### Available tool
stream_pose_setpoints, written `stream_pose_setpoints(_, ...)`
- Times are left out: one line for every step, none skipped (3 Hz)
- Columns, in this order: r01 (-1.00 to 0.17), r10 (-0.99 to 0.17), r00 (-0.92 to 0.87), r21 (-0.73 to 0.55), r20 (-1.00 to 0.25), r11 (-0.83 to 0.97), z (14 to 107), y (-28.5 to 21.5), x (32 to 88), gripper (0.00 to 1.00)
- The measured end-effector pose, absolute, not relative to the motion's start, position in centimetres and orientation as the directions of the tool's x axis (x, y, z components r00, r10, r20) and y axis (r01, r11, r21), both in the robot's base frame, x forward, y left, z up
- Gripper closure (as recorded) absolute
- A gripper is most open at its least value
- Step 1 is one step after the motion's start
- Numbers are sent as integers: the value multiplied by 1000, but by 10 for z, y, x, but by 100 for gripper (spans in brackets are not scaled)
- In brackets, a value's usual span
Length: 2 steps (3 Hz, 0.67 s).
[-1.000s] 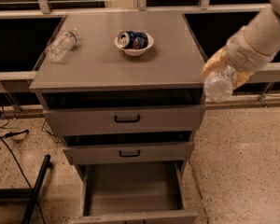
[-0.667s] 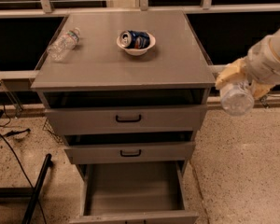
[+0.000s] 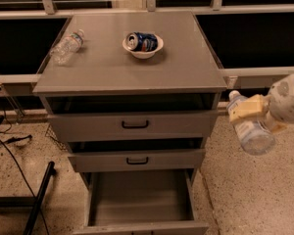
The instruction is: Place blue plastic bottle into bottom drawer
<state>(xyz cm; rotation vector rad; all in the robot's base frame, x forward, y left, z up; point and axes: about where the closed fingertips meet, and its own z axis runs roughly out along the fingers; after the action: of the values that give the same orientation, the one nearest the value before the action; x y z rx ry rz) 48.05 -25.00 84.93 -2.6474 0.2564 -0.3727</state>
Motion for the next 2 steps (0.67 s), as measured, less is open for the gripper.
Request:
stream_pose_setpoints(-87,-212,951,-461,226,-883,845,-249,477,100)
stream_pose_setpoints(-79,-197,955,-448,222,-890,842,-250,479,100)
